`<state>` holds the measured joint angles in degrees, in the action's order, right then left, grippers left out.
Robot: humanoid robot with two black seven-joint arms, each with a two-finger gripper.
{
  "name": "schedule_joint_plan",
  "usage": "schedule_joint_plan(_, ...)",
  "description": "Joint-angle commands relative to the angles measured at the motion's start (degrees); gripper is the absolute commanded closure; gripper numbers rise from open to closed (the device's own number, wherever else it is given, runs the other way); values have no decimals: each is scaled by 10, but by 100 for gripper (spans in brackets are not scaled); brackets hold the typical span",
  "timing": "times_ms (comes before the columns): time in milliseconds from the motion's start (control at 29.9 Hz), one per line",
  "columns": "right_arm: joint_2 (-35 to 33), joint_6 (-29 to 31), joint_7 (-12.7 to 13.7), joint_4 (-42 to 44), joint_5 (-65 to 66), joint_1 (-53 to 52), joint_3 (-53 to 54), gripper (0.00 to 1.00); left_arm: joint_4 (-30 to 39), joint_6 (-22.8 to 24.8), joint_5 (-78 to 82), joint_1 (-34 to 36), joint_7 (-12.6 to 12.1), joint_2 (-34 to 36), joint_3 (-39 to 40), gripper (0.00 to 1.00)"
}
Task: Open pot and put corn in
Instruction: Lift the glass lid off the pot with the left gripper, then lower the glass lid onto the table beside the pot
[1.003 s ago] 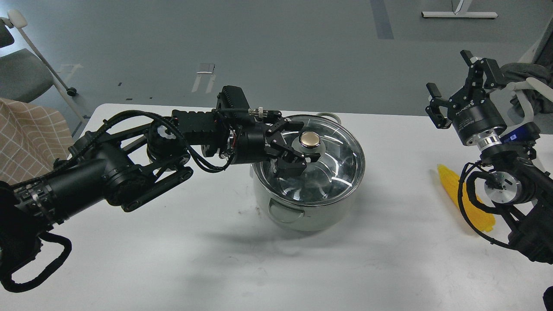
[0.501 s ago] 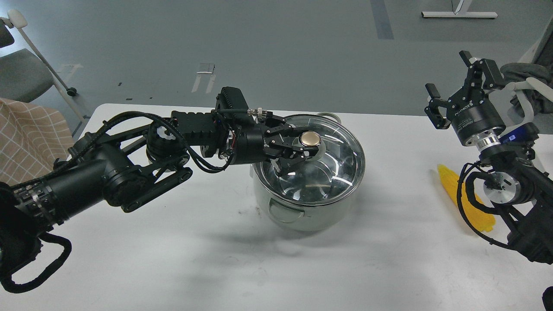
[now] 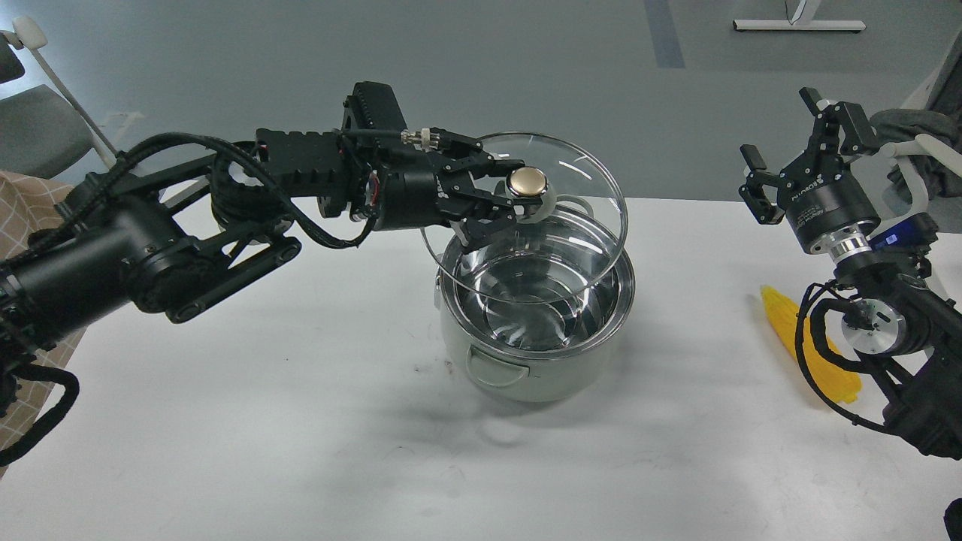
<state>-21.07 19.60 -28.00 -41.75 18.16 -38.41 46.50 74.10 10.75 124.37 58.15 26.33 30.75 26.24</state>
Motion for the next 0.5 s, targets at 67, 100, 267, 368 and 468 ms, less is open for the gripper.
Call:
schedule_joint_plan(67,-2,0,0,-1,0,0,1,0,24,-6,-36,5,17,125,3,89)
schedule_joint_plan(100,-2,0,0,0,0,0,1,0,25,-6,-38,2,17,141,3,89)
schedule_joint_plan(267,1,0,0,1,0,-2,1,0,26,-72,-49,-61,17,243,0,89)
schedule_joint_plan(368,1,0,0,1,0,-2,0,0,24,-121,-50,-110,17,269,2,89)
schedule_joint_plan(468,1,0,0,1,0,-1,0,0,18,-163,-61,-176,17,284,21,89)
